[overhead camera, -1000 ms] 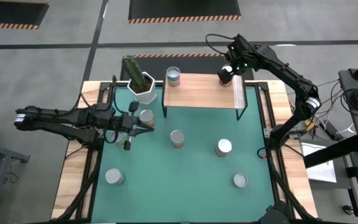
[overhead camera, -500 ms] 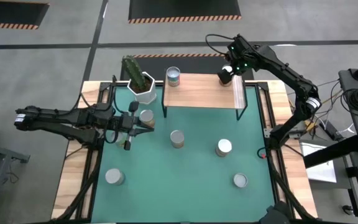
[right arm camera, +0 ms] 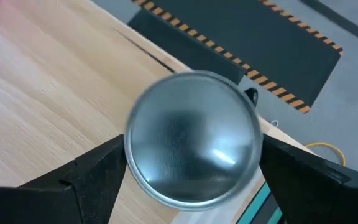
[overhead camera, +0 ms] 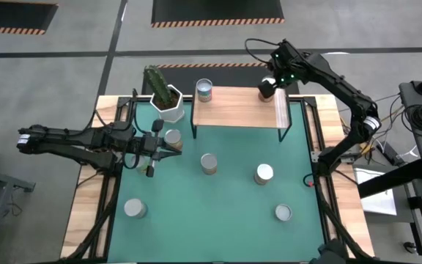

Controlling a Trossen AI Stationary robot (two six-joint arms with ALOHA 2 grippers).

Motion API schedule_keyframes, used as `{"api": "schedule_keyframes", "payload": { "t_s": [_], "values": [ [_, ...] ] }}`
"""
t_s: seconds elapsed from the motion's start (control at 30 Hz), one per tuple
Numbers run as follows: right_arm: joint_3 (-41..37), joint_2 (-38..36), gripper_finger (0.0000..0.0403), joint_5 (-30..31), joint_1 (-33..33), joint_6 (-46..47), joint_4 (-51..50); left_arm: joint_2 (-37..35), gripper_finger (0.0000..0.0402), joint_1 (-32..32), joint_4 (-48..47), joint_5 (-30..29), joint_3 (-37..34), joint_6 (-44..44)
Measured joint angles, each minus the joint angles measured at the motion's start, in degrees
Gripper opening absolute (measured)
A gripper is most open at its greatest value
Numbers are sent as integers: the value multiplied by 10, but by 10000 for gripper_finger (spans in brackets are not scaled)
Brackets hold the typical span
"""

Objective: Pick and place cans onto a shelf
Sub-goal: Put the canned pineapple on the shelf, then put the canned spaghetti sauce on the shelf

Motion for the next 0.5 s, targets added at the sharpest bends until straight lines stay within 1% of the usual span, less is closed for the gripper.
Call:
{"api": "schedule_keyframes", "payload": {
  "t_s": [0.3,0.4,0.5],
  "values": [
    [47,-29,336,0,2,20,-6,0,0,0,3,0,0,0],
    [59,-46,335,0,14,39,-4,0,0,0,3,0,0,0],
    [62,-62,330,0,42,58,-3,0,0,0,3,0,0,0]
  ]
}}
